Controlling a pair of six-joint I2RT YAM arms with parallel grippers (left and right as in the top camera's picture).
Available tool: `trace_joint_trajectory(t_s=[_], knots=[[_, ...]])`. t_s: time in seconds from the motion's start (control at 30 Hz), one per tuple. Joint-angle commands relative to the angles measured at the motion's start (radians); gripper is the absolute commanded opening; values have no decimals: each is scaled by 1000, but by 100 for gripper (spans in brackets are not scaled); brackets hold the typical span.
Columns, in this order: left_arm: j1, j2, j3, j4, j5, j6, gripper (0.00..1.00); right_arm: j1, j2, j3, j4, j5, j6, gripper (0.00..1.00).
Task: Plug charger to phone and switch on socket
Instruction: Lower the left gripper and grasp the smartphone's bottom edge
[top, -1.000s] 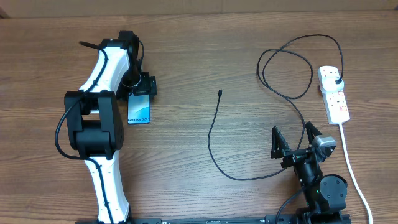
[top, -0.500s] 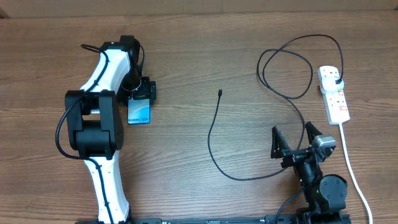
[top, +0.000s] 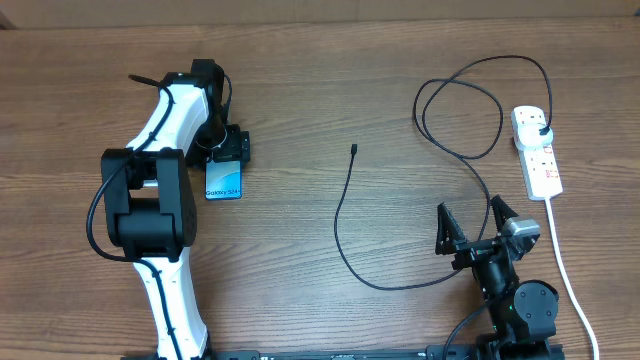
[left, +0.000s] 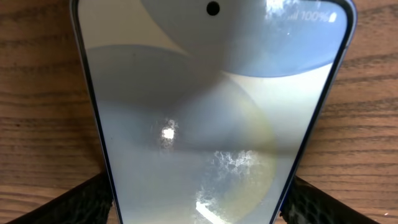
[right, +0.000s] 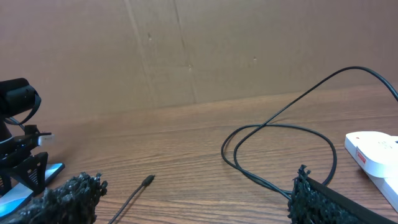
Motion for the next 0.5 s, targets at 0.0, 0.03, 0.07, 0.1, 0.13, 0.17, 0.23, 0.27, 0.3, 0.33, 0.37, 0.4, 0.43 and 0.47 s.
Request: trace_joint_trajectory(t_s=[0.0, 0.03, 0.07, 0.1, 0.13, 0.17, 0.23, 0.27, 0.3, 0.33, 0.37, 0.4, 0.43, 0.47], knots=[[-8, 50, -40, 21, 21, -7, 83, 6, -11, -11, 5, 10, -2, 100], [-8, 50, -40, 18, 21, -7, 81, 6, -11, -11, 5, 10, -2, 100], [-8, 50, -40, 17, 21, -6, 79, 6, -11, -11, 5, 10, -2, 100], [-8, 50, -40, 14, 21, -7, 76, 6, -11, -11, 5, 10, -2, 100], [-7, 50, -40, 13, 21, -7, 75, 6, -11, -11, 5, 10, -2, 100], [-7, 50, -40, 12, 21, -7, 75, 6, -11, -11, 5, 10, -2, 100], [-7, 50, -40, 10, 22, -8, 75, 6, -11, -11, 5, 10, -2, 100], [-7, 50, -40, 9, 22, -7, 75, 6, -11, -11, 5, 10, -2, 100], [-7, 50, -39, 6, 21, -7, 74, 6, -11, -11, 5, 10, -2, 100], [-7, 50, -36, 2, 22, -7, 74, 6, -11, -11, 5, 10, -2, 100], [-7, 50, -31, -5, 22, -7, 74, 6, -11, -11, 5, 10, -2, 100], [-7, 50, -24, -12, 22, -8, 73, 6, -11, -11, 5, 10, -2, 100], [-7, 50, -14, -21, 22, -7, 73, 6, -11, -11, 5, 10, -2, 100], [-7, 50, -3, -32, 22, -7, 73, 6, -11, -11, 5, 10, -2, 100]])
